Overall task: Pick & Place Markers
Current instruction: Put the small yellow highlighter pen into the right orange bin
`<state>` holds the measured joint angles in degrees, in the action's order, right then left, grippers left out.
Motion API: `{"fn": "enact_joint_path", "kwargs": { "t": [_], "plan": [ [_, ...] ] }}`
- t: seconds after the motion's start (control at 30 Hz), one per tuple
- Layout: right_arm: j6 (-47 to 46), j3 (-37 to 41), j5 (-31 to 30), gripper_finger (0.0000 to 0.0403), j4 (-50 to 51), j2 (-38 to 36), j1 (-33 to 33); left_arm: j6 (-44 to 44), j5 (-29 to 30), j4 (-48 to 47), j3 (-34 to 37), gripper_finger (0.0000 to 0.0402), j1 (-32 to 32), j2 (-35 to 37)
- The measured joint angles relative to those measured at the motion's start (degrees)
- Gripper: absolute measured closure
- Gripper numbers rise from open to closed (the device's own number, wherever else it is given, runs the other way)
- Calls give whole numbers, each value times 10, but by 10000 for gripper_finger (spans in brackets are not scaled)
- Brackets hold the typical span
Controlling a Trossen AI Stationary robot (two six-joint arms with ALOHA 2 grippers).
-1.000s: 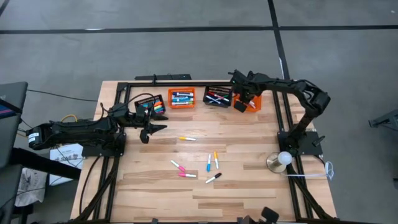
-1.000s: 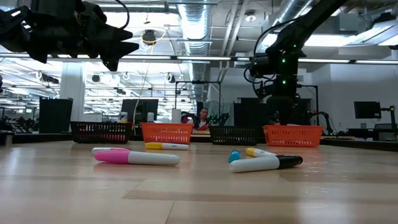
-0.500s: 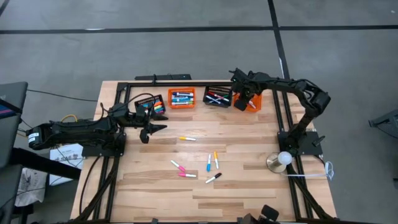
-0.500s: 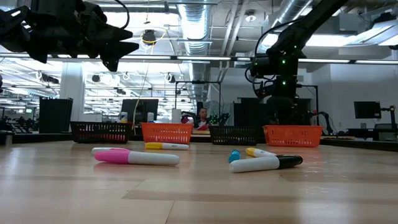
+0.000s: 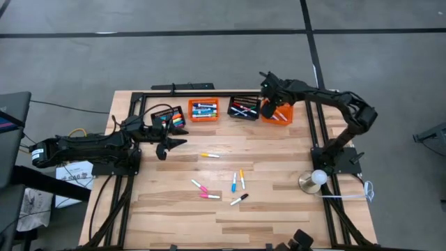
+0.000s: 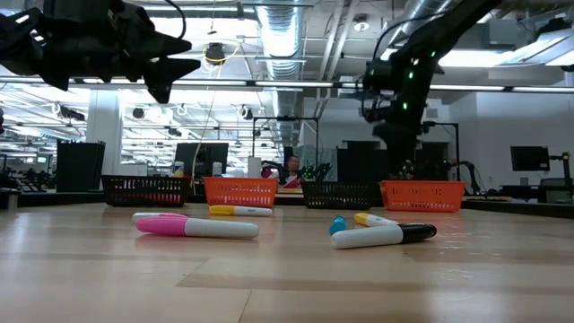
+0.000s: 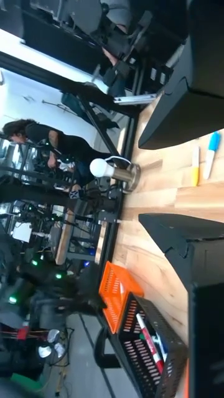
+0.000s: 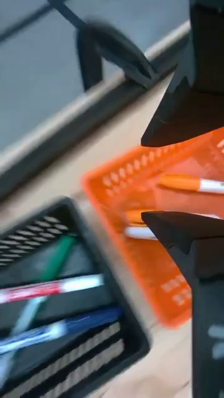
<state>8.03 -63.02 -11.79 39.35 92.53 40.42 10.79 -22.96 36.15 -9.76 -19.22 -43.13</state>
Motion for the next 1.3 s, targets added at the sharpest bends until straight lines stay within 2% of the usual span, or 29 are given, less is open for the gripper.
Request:
{"fn": "enact_joint_path", "kwargs": {
  "t": [0.2, 0.3, 0.47, 0.7, 0.9, 1.1, 1.2, 1.3],
  "plan": [
    [-47, 0, 30, 235, -32, -87, -33, 62, 0, 3, 0, 224, 3, 0],
    [-89, 0, 49, 238, -40, -129, -59, 62, 0, 3, 0, 224, 18, -1],
    [-167, 20, 48, 241, -79, -186, -110, 62, 5, -2, -9, 224, 39, -15],
    [-248, 86, 43, 244, -184, -237, -174, 56, -9, -15, -63, 224, 43, -120],
    [-308, 147, -4, 246, -213, -266, -204, 25, -56, -63, -104, 224, 43, -225],
    [-349, 181, -6, 246, -255, -294, -238, -18, -58, -87, -139, 224, 43, -292],
    [-351, 186, -21, 249, -270, -297, -257, -39, -63, -139, -167, 224, 44, -317],
    [-351, 187, -63, 250, -275, -295, -272, -82, -67, -236, -207, 224, 44, -340]
  ]
}}
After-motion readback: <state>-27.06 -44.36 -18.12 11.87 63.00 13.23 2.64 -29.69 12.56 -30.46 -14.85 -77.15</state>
